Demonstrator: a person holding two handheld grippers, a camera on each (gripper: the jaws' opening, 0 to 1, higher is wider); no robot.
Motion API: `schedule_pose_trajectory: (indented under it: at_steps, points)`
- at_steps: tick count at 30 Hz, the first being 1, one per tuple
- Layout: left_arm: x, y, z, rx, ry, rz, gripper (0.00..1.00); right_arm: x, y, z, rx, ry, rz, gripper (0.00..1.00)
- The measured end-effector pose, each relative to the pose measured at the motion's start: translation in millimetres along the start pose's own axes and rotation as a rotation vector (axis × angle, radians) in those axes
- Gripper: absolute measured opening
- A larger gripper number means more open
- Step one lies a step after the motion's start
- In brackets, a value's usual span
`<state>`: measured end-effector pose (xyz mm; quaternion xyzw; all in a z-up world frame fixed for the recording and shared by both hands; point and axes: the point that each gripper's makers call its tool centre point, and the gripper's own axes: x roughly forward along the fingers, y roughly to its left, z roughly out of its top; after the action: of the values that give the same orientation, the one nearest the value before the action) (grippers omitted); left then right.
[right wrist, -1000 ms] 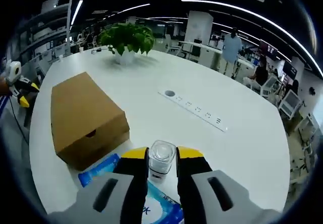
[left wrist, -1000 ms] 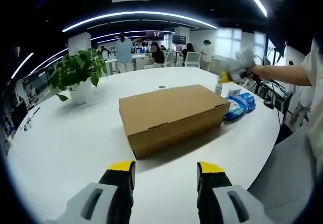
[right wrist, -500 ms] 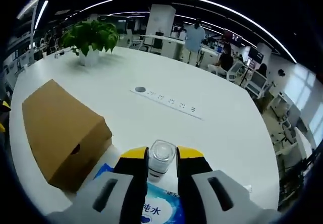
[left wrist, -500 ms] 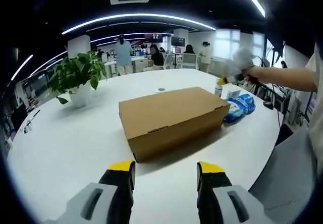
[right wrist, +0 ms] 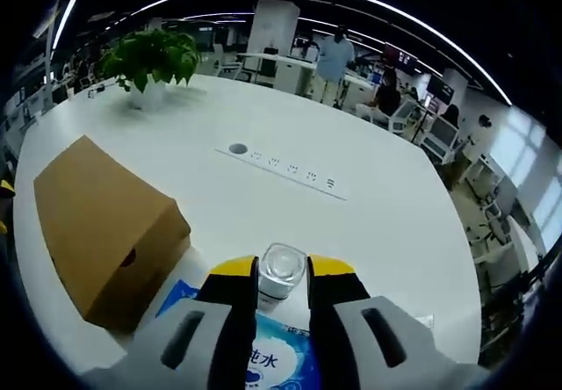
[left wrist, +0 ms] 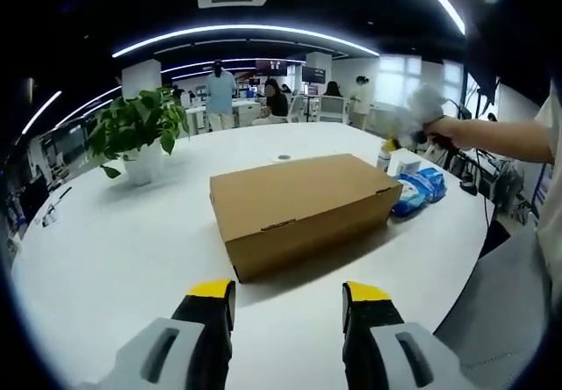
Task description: Operate the shoe box by opening the lid, removing the specified soft item, and placing it in the target area until the item is outside and the box remains undamaged.
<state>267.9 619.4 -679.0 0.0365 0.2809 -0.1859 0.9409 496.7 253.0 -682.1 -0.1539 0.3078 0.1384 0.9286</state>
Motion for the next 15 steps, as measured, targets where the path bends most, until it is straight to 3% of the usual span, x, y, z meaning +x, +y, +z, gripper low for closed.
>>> schedule_pose_trajectory:
  at_steps: [15]
  points:
    - [-2.1,3.0,4.2,0.006,-0.004,0.008,0.5,3.6,-4.3,-0.2,-0.021,0.009,0.004,0.2]
